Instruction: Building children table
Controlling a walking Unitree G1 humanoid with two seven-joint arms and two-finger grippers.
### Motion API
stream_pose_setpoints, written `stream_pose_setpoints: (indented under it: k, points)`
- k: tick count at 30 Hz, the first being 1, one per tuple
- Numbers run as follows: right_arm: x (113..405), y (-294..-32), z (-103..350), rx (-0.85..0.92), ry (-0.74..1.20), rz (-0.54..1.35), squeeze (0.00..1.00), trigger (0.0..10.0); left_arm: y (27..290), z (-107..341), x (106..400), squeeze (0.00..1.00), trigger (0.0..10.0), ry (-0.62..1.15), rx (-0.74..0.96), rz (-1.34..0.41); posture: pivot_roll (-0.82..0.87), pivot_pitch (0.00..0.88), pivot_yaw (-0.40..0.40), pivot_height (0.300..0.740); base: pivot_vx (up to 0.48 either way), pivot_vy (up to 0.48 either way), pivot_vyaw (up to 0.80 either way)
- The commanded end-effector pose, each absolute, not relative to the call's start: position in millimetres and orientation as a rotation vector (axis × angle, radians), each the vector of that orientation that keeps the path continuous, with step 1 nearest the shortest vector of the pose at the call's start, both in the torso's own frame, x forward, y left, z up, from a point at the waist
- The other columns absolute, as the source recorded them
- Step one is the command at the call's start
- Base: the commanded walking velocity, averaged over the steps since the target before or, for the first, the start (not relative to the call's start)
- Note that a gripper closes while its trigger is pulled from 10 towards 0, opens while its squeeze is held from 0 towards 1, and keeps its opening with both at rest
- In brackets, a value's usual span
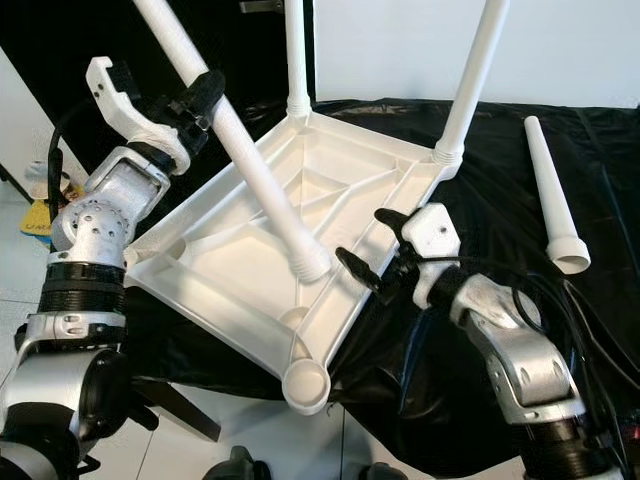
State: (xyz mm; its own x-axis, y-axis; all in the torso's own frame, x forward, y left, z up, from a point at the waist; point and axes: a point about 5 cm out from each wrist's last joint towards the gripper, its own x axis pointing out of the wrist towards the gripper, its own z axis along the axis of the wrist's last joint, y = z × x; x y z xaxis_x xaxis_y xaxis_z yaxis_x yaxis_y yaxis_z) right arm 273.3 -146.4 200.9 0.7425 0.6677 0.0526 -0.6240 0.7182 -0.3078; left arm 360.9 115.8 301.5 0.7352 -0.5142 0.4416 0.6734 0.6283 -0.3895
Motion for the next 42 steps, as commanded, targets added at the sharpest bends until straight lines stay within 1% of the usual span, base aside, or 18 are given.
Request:
stream_pose_setpoints:
  k: [1, 3, 5, 7, 8, 11, 15, 19, 23, 29, 30, 32, 33, 42]
  points:
    - [273.7, -145.7, 196.4, -0.287, -0.132, 0.718, 0.00, 10.0, 109.9, 311.0, 351.0, 0.00, 10.0, -0.392, -0.508, -0.860, -0.02, 0.026, 0.003, 0.740, 0.000, 0.000, 0.00]
    - [277.1, -139.6, 197.3, -0.270, -0.108, 0.728, 0.00, 10.0, 97.5, 316.9, 342.7, 0.00, 10.0, -0.417, -0.473, -0.897, -0.01, 0.024, -0.005, 0.740, 0.000, 0.000, 0.00]
    - [278.0, -137.8, 197.6, -0.266, -0.100, 0.731, 0.00, 10.0, 94.0, 318.4, 340.0, 0.00, 10.0, -0.425, -0.463, -0.907, -0.01, 0.024, -0.005, 0.740, 0.000, 0.000, 0.00]
    - [282.1, -129.4, 194.0, -0.252, -0.063, 0.747, 0.00, 10.0, 77.5, 323.5, 330.4, 0.00, 10.0, -0.450, -0.425, -0.950, 0.00, 0.019, -0.015, 0.740, 0.000, 0.000, 0.00]
    - [282.1, -129.4, 194.0, -0.252, -0.063, 0.747, 0.00, 10.0, 77.5, 323.5, 330.4, 0.00, 10.0, -0.450, -0.425, -0.950, 0.00, 0.019, -0.015, 0.740, 0.000, 0.000, 0.00]
    - [287.1, -124.0, 190.1, -0.245, -0.031, 0.740, 0.00, 10.0, 60.6, 327.7, 319.1, 0.00, 10.0, -0.470, -0.396, -0.999, 0.02, 0.017, -0.019, 0.740, 0.000, 0.000, 0.00]
    - [289.8, -121.4, 189.7, -0.241, -0.022, 0.736, 0.00, 10.0, 53.1, 329.0, 313.4, 0.00, 10.0, -0.477, -0.386, -1.022, 0.02, 0.015, -0.020, 0.740, 0.000, 0.000, 0.00]
    - [303.5, -114.1, 194.0, -0.243, -0.018, 0.691, 0.00, 10.0, 30.0, 329.3, 298.8, 0.00, 10.0, -0.482, -0.358, -1.109, 0.02, 0.017, -0.019, 0.740, 0.000, 0.000, 0.00]
    - [311.3, -111.4, 197.3, -0.241, -0.014, 0.657, 0.00, 10.0, 22.3, 330.5, 293.7, 0.00, 10.0, -0.487, -0.350, -1.134, 0.02, 0.018, -0.017, 0.740, 0.000, 0.000, 0.00]
    - [315.6, -107.2, 201.3, -0.234, -0.014, 0.647, 0.00, 10.0, 17.0, 330.0, 290.4, 0.00, 10.0, -0.488, -0.337, -1.150, 0.02, 0.020, -0.015, 0.740, 0.000, 0.000, 0.00]
    - [316.3, -106.5, 201.5, -0.237, -0.011, 0.648, 0.00, 5.2, 15.8, 330.0, 289.7, 0.00, 10.0, -0.488, -0.335, -1.152, 0.02, 0.021, -0.015, 0.740, 0.000, 0.000, 0.00]
    - [316.6, -106.2, 201.4, -0.240, -0.009, 0.649, 0.00, 5.2, 15.1, 330.0, 289.3, 0.00, 10.0, -0.488, -0.333, -1.153, 0.02, 0.021, -0.015, 0.740, 0.000, 0.000, 0.00]
    - [317.2, -105.9, 200.7, -0.239, -0.002, 0.648, 0.00, 0.0, 14.0, 330.1, 288.7, 0.00, 10.0, -0.489, -0.331, -1.156, 0.02, 0.022, -0.014, 0.740, 0.000, 0.000, 0.00]
    - [316.3, -107.0, 192.4, -0.204, 0.061, 0.625, 0.00, 0.0, 8.6, 332.1, 285.4, 0.00, 10.0, -0.500, -0.319, -1.172, 0.02, 0.024, -0.008, 0.740, 0.000, 0.000, 0.00]
